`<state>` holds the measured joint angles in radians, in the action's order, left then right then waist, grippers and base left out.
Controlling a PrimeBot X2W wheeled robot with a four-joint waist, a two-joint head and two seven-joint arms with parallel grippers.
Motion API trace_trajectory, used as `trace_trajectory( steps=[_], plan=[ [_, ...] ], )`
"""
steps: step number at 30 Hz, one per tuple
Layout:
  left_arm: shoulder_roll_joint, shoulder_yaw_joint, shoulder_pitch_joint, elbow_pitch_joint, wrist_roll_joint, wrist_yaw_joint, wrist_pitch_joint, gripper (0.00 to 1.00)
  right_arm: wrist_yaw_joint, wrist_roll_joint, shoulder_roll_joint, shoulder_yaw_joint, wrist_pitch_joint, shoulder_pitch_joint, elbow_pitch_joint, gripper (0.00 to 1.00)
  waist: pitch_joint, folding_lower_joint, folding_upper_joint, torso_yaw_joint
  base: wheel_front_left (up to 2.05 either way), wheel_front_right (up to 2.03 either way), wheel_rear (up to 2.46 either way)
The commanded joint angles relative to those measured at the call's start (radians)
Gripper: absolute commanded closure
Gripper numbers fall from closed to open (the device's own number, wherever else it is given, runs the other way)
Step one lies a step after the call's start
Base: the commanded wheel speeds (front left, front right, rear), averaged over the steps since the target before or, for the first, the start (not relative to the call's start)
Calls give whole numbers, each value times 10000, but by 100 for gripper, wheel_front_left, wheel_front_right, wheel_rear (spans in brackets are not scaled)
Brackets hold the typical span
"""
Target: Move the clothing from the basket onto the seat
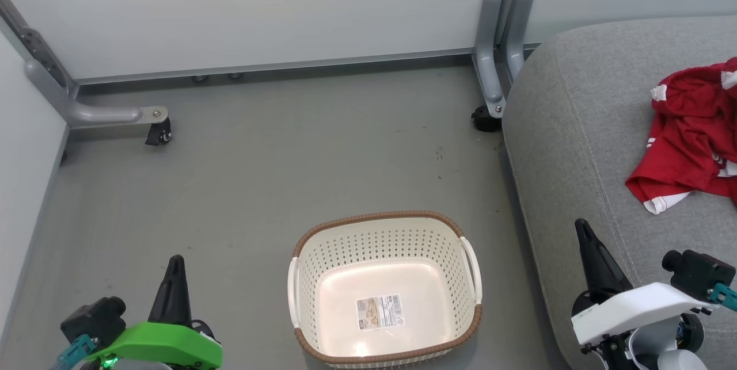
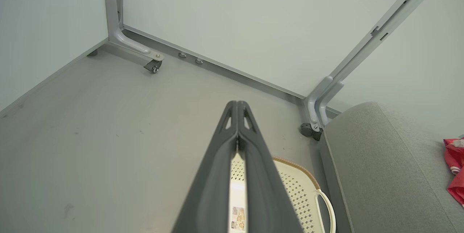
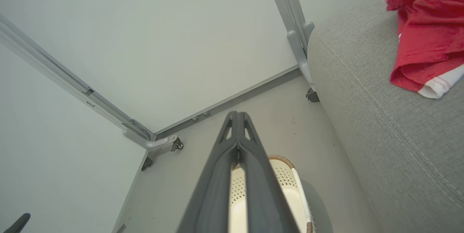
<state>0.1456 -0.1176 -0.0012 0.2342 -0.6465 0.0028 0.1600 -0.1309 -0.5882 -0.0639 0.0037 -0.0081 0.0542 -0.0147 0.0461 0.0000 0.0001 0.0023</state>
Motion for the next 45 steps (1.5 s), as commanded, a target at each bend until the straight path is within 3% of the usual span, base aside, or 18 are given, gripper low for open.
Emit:
trace_trajectory(
  steps=[1,21,45],
  plan=[
    [44,168,-323,-100,-388,-71,-73,100,-1,-422,-77,-34,33,-279,33,100,-5,0,-1,0,0,0,0],
    [-227,779,-563,-49,-2960,-429,-815,100,-1,-3326,-176,-144,198,-667,-594,100,-88,0,-1,-5,0,0,0],
    [-501,1364,-792,7,-5418,-778,-1528,100,-1,-6033,-217,-334,413,-1032,-1207,100,-187,0,-1,-10,0,0,0]
  ],
)
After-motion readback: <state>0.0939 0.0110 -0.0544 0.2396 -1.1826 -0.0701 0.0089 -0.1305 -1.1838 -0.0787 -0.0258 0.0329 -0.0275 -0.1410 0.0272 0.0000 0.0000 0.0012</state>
